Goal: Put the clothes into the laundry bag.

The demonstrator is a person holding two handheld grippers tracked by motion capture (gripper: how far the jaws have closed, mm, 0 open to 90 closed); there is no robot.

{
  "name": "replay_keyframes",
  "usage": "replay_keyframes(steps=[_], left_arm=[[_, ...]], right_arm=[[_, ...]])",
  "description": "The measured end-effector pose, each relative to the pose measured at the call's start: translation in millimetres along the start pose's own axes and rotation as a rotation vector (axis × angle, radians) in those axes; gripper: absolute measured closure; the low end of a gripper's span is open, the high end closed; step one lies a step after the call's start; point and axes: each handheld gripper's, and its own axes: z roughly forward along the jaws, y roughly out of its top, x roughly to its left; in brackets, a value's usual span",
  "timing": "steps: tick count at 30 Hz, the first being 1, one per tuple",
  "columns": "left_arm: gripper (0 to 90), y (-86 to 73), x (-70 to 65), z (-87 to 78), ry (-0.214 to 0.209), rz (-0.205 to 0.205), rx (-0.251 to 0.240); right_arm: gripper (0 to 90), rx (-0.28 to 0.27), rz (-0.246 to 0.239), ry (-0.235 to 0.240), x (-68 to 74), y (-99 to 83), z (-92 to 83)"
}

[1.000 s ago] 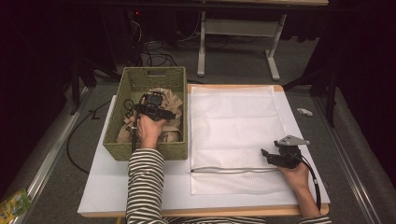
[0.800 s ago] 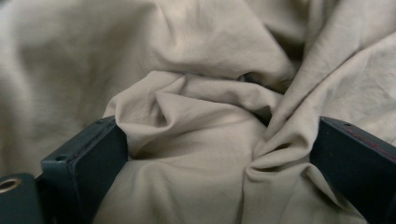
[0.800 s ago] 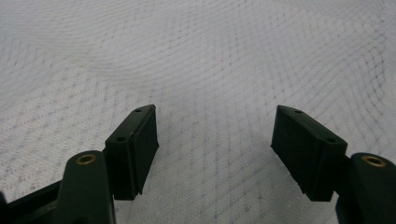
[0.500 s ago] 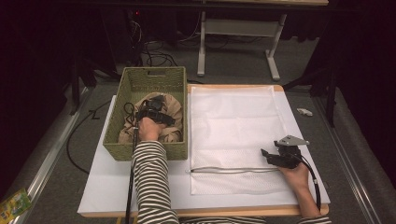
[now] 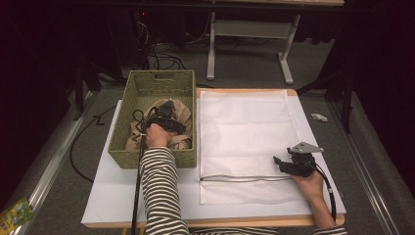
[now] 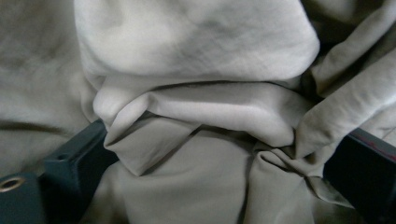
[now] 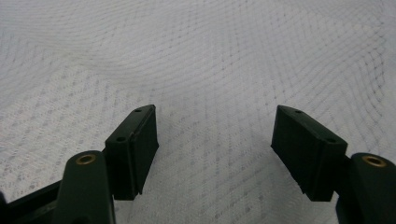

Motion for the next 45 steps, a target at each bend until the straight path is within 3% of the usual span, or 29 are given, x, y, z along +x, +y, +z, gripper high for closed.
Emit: replay_keyframes(steps=[6,7,8,10,13,18,22,23,25,27,31,39,45], left_arm=[[20.1,1.0,-2.3,-5.9,0.0,0.001,0.016],[29.3,1.3,-1.5,-7.6,0.004,0.001,0.022],[29.3,1.1,-1.6,-8.2,0.0,0.004,0.019],[44.8,1.9,-1.6,-10.7,0.005,0.017,0.022],[60.4,3.1,0.1,-14.0,0.001,0.011,0.028],[71.6,4.6,2.8,-16.7,0.003,-0.025,0.035],[75.6,6.5,3.8,-23.6,-0.011,-0.045,0.016],[76.2,6.7,5.5,-29.8,-0.039,-0.065,-0.025],[76.7,6.5,6.1,-33.7,-0.056,-0.066,-0.047],[76.8,5.1,4.7,-41.8,-0.089,-0.045,-0.104],[77.5,2.6,0.7,-52.3,-0.112,-0.019,-0.192],[77.6,-2.5,1.7,-71.2,-0.154,-0.004,-0.304],[77.8,-5.0,3.8,-84.4,-0.224,-0.021,-0.395]], right_arm=[[31.4,-0.001,-0.01,0.001,0.0,0.1,0.3],[31.4,0.0,-0.008,-0.001,0.3,0.1,0.4],[31.4,0.0,-0.008,-0.001,0.3,0.1,0.4],[31.4,-0.001,-0.006,-0.002,0.7,0.0,0.4],[31.4,-0.001,-0.011,-0.003,0.7,0.2,0.5],[31.4,0.0,-0.008,-0.003,0.8,0.1,0.5],[31.4,0.0,-0.01,-0.003,0.6,0.1,0.5],[31.4,0.0,-0.007,-0.002,0.8,0.1,0.4],[31.3,-0.001,-0.007,-0.001,0.7,0.1,0.3],[31.3,-0.001,-0.008,-0.001,0.6,0.1,0.3],[31.3,-0.001,-0.011,-0.002,1.1,0.1,0.5],[31.3,-0.001,-0.012,-0.001,0.9,0.1,0.5],[31.4,0.002,-0.008,-0.003,1.2,0.2,0.6]])
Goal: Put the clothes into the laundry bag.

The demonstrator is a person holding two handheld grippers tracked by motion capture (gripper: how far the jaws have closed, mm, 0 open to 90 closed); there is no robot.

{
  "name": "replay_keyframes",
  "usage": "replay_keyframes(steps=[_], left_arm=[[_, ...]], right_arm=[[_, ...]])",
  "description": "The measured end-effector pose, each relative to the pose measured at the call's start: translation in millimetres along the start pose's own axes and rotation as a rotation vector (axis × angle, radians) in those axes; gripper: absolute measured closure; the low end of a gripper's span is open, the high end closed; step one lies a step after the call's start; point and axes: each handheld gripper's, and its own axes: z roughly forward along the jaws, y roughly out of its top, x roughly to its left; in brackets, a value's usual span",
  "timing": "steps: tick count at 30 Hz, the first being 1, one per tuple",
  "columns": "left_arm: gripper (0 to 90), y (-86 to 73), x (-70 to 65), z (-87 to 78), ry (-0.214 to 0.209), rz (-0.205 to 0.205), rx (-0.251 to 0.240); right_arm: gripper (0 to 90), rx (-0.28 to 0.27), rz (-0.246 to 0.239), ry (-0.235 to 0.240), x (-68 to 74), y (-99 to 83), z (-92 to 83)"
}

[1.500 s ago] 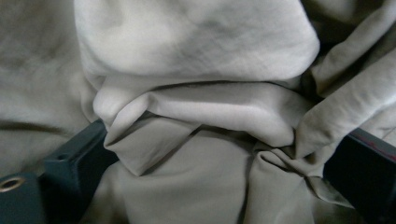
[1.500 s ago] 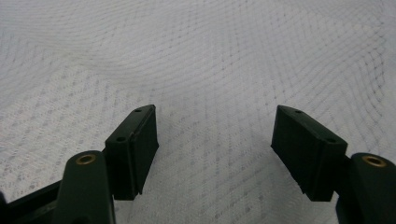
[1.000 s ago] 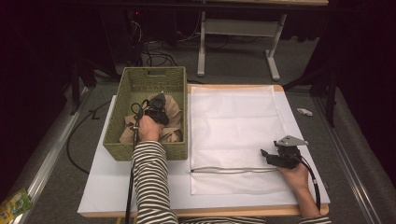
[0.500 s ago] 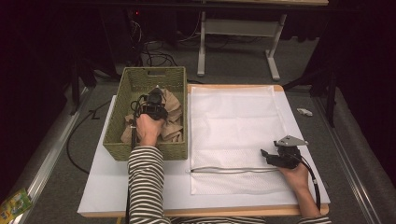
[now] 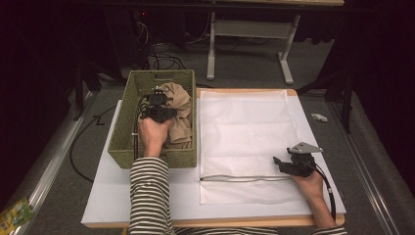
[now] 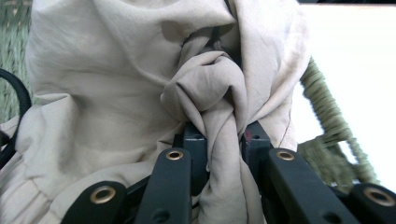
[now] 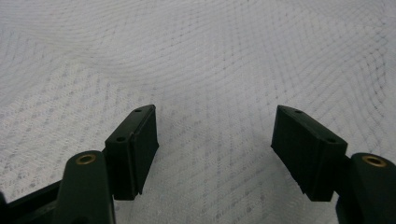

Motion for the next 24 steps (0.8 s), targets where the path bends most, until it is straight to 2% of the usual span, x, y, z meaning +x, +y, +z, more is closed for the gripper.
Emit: replay_keyframes(steps=[4,8,15,16,19,24], left_arm=[[77.9,0.9,-3.7,-6.3,-0.026,0.005,-0.044],[78.1,1.6,-5.2,-9.5,-0.038,0.004,-0.062],[78.3,6.9,-15.0,-19.0,-0.046,0.045,-0.084],[78.3,7.6,-17.7,-22.0,-0.06,0.044,-0.105],[78.4,8.2,-19.1,-25.6,-0.082,0.04,-0.122],[78.4,10.4,-20.4,-33.3,-0.092,0.045,-0.143]], right_arm=[[31.3,-0.001,-0.003,0.001,-0.3,0.0,0.0],[31.2,-0.002,-0.005,0.002,-0.3,0.0,-0.1],[31.1,-0.003,-0.002,0.003,-0.4,-0.1,-0.3],[31.1,-0.001,-0.007,0.006,-0.6,0.0,-0.6],[31.1,0.0,-0.006,0.006,-0.4,0.0,-0.8],[31.0,0.0,-0.006,0.006,-0.4,0.0,-0.8]])
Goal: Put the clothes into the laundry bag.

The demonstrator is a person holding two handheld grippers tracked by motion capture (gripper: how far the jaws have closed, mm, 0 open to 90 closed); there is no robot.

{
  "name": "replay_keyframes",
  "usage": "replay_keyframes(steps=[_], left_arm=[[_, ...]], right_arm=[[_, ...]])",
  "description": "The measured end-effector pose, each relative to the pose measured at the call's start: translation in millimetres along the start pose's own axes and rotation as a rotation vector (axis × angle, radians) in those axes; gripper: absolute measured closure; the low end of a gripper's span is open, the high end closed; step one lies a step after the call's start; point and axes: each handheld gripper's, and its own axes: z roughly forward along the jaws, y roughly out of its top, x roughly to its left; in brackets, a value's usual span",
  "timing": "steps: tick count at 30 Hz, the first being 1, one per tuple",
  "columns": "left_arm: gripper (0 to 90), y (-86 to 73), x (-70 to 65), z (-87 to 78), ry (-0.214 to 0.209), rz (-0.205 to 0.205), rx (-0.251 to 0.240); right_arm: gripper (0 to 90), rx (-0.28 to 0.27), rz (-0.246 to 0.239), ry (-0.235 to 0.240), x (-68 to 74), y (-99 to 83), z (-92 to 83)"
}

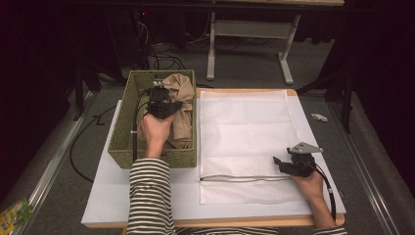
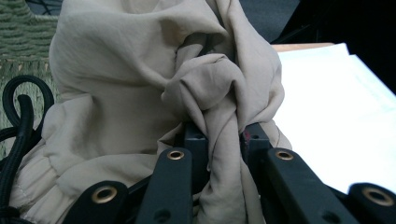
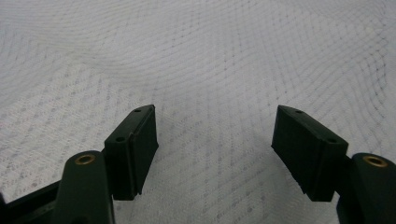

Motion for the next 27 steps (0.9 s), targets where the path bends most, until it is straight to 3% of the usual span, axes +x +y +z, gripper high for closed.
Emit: replay_keyframes(steps=[10,27], left_arm=[[78.5,9.6,-13.3,-17.5,-0.061,0.018,-0.07],[78.6,23.7,-40.8,-34.7,-0.14,0.071,-0.105]], right_arm=[[31.0,-0.001,-0.003,-0.002,0.1,-0.1,0.2],[30.7,-0.001,-0.002,-0.003,0.0,-0.1,0.1]])
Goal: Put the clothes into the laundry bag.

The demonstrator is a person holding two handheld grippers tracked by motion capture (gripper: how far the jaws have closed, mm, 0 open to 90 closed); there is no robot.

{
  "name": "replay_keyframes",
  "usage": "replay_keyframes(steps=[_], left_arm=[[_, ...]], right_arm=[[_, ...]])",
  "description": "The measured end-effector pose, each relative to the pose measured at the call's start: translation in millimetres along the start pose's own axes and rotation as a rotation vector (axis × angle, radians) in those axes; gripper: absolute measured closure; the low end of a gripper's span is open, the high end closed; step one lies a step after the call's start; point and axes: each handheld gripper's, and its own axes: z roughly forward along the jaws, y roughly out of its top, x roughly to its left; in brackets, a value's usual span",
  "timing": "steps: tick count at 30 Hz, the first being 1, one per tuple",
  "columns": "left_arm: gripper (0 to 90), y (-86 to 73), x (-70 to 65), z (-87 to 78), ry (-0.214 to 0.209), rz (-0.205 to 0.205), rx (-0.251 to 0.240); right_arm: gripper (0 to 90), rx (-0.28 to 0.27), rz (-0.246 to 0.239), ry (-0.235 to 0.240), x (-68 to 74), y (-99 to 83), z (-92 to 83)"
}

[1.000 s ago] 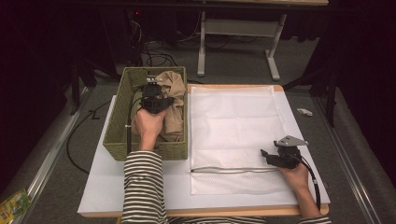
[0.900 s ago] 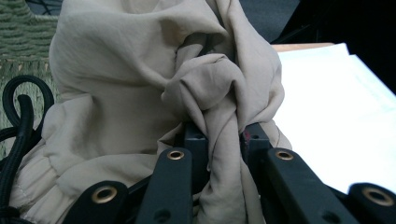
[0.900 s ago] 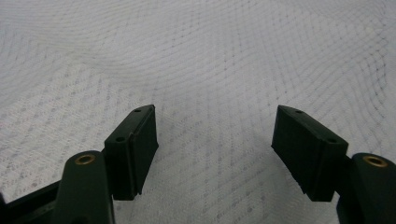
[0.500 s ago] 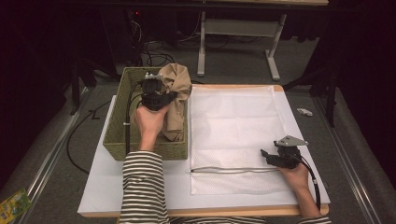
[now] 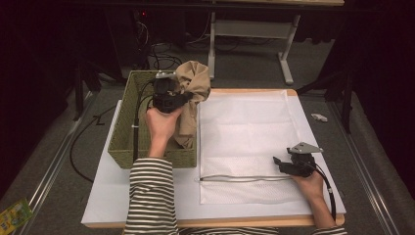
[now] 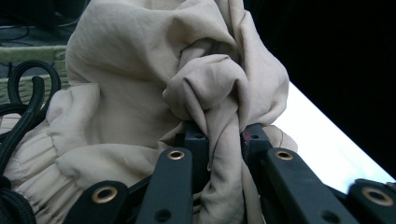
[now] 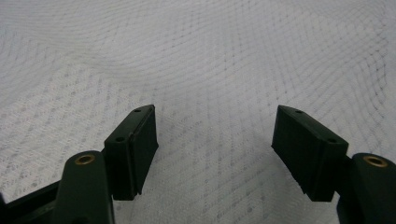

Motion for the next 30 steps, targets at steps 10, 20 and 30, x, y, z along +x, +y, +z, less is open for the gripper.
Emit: replay_keyframes(steps=[10,20,30], left_arm=[[78.5,7.7,-16.4,-3.2,-0.041,0.024,-0.012],[78.5,16.6,-37.5,-8.6,-0.12,0.046,-0.045],[78.5,24.5,-72.4,-3.6,-0.212,0.104,-0.037]], right_arm=[[31.6,-0.004,0.013,0.005,-0.5,-0.3,-0.5],[31.2,-0.019,0.018,0.007,-3.5,-0.7,-1.4],[30.5,-0.029,0.043,0.005,-4.8,-1.3,-2.7]])
